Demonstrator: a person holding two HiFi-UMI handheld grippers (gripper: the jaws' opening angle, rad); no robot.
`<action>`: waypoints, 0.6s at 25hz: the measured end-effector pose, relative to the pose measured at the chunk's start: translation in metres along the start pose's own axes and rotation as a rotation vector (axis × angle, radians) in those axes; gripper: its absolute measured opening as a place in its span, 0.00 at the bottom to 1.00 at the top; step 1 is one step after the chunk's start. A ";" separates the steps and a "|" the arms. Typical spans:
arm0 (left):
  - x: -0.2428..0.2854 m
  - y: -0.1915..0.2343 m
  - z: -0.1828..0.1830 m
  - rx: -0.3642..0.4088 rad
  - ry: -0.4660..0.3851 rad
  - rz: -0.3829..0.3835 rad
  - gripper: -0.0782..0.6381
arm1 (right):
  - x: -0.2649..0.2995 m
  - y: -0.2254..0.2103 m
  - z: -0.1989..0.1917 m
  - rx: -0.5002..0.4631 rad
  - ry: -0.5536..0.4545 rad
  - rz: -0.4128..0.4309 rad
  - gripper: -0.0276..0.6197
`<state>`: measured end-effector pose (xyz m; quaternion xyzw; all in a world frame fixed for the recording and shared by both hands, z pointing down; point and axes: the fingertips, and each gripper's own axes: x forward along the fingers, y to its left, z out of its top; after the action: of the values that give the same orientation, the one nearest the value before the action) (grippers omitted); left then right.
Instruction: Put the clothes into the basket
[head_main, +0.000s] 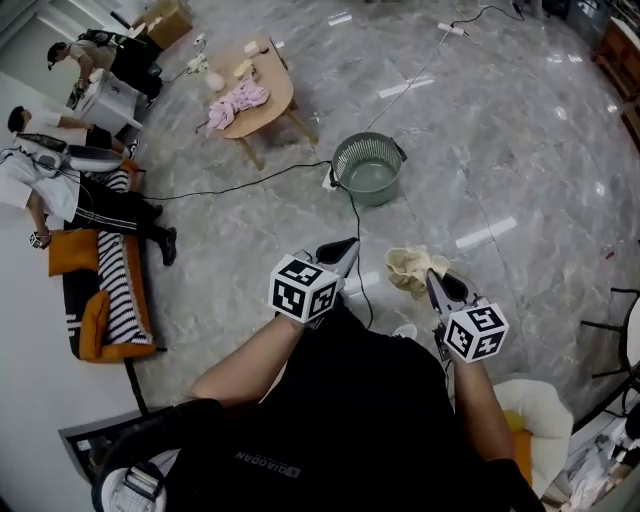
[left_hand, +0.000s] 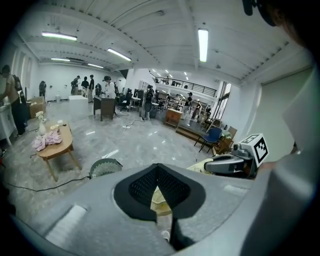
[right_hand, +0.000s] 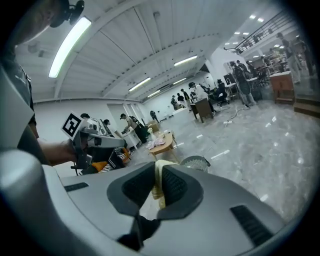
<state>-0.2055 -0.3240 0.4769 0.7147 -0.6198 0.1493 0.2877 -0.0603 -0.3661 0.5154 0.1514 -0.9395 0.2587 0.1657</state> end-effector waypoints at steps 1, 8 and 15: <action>-0.002 0.005 -0.001 -0.006 -0.003 0.003 0.11 | 0.006 0.006 -0.001 -0.009 0.007 0.011 0.10; -0.012 0.091 0.017 -0.013 -0.014 -0.044 0.11 | 0.094 0.044 0.013 -0.017 0.074 0.000 0.10; -0.029 0.212 0.012 -0.021 0.058 -0.094 0.11 | 0.184 0.061 0.000 0.051 0.164 -0.112 0.10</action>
<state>-0.4191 -0.3225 0.4988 0.7353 -0.5785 0.1500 0.3197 -0.2481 -0.3519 0.5605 0.1860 -0.9060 0.2845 0.2524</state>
